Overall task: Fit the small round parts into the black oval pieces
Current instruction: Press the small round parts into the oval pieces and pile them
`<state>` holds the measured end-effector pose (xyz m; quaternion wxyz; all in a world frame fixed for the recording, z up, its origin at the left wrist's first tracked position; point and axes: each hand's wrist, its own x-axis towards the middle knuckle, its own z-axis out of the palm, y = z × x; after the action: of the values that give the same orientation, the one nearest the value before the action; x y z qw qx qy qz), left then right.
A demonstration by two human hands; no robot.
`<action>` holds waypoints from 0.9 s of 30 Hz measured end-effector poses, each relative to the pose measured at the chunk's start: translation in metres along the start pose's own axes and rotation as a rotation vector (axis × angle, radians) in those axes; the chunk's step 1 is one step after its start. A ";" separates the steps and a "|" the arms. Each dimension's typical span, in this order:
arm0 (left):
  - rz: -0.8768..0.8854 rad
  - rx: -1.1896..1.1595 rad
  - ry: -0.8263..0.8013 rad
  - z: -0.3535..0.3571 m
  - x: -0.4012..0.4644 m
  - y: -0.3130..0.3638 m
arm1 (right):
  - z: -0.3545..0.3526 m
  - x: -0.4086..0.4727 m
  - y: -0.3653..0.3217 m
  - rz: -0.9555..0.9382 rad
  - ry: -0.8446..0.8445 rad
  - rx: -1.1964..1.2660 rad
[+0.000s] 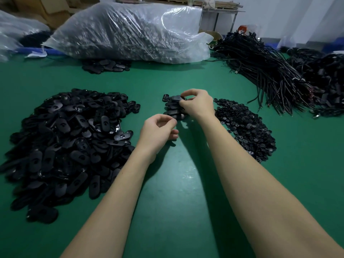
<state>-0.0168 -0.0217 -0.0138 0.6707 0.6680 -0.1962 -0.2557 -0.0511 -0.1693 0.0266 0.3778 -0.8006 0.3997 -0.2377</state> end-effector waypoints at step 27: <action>-0.024 0.077 -0.031 0.002 -0.005 0.011 | 0.030 -0.032 -0.057 -0.350 -0.457 -0.312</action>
<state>-0.0213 -0.0209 -0.0019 0.6385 0.6915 -0.2082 -0.2662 -0.0230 -0.1081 0.0517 0.2839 -0.9380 0.1925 -0.0492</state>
